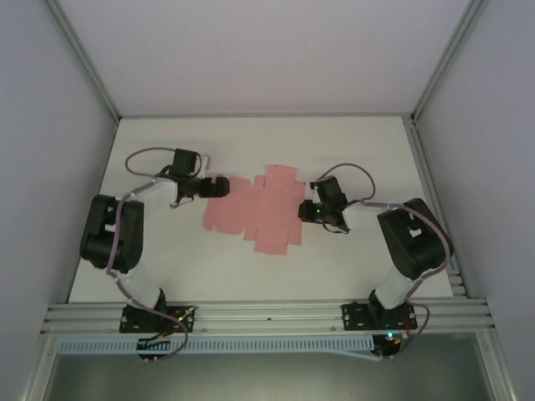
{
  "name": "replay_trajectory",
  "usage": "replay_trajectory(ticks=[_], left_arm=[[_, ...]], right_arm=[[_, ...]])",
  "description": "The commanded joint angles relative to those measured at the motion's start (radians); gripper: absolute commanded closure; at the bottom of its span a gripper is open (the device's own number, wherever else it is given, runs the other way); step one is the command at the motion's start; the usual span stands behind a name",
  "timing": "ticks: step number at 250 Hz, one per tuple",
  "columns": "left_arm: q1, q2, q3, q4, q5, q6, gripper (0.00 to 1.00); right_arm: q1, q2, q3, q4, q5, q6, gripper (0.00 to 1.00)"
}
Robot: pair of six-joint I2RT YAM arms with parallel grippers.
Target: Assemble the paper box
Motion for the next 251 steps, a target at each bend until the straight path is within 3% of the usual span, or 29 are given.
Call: replay_trajectory(ticks=[1, 31, 65, 102, 128, 159, 193, 234, 251], left_arm=[[0.047, 0.131, 0.145, -0.011, 0.134, 0.179, 0.02], [0.046, 0.237, 0.268, -0.089, 0.275, 0.345, 0.07], [0.047, 0.314, 0.363, -0.185, 0.359, 0.459, 0.09], [0.047, 0.393, 0.455, -0.341, 0.411, 0.56, 0.19], [0.051, 0.4, 0.474, -0.399, 0.408, 0.586, 0.38], [0.058, 0.338, 0.406, -0.411, 0.426, 0.64, 0.48], [0.066, 0.297, 0.37, -0.415, 0.41, 0.652, 0.65], [0.066, 0.269, 0.352, -0.417, 0.423, 0.656, 1.0], [0.066, 0.252, 0.339, -0.413, 0.431, 0.658, 1.0]], right_arm=[[0.001, 0.1, -0.001, -0.052, 0.066, -0.043, 0.84], [-0.001, 0.122, 0.024, -0.065, 0.06, -0.05, 0.84], [-0.003, 0.131, 0.041, -0.06, 0.042, -0.05, 0.84], [-0.008, 0.13, 0.043, -0.067, 0.033, -0.051, 0.84], [-0.012, 0.125, 0.04, -0.072, 0.027, -0.048, 0.84], [-0.016, 0.121, 0.031, -0.065, 0.023, -0.042, 0.84], [-0.016, 0.122, 0.029, -0.056, 0.011, -0.035, 0.84], [-0.017, 0.105, 0.014, -0.042, 0.015, -0.027, 0.84], [-0.017, 0.093, 0.005, -0.037, 0.015, -0.022, 0.84]])
